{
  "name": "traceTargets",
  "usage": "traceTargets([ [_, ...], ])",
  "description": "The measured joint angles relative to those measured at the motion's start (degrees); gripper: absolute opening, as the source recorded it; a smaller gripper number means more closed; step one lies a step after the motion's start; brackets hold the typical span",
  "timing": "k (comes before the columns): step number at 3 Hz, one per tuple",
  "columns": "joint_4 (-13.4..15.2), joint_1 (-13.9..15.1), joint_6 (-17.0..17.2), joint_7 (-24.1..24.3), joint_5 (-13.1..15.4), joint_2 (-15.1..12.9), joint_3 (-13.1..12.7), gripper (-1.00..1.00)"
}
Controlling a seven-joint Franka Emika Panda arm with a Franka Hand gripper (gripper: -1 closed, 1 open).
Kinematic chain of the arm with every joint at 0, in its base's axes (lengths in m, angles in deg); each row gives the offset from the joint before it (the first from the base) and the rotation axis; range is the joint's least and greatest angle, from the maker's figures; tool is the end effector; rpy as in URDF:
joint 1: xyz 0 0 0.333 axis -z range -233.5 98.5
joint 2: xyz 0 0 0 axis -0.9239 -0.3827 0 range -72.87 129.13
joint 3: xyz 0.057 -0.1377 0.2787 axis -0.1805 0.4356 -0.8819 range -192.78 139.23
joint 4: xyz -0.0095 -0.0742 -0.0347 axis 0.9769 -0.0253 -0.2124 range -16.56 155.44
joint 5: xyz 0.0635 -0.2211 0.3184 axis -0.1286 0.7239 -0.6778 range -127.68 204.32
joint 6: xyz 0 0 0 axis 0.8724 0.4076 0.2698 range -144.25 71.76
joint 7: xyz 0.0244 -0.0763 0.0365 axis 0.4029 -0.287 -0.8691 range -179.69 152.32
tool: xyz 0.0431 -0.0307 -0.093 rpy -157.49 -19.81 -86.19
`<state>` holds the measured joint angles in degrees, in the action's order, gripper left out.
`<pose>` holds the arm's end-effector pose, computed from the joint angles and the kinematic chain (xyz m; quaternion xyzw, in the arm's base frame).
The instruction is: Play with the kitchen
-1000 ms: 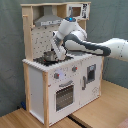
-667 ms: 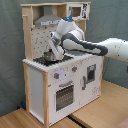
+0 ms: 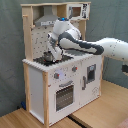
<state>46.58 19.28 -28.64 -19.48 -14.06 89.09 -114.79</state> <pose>0.4958 0.5187 0.5432 0.9480 0.2371 0.2012 0.0682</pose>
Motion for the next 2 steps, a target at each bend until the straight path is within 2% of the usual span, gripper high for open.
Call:
traceTargets([
  [1,-1.1,1.7,5.3,-0.7,-0.6,0.0,-0.4,1.0],
  [2,-3.4,2.3,10.6,-1.2,0.8,0.0,2.1,1.0],
])
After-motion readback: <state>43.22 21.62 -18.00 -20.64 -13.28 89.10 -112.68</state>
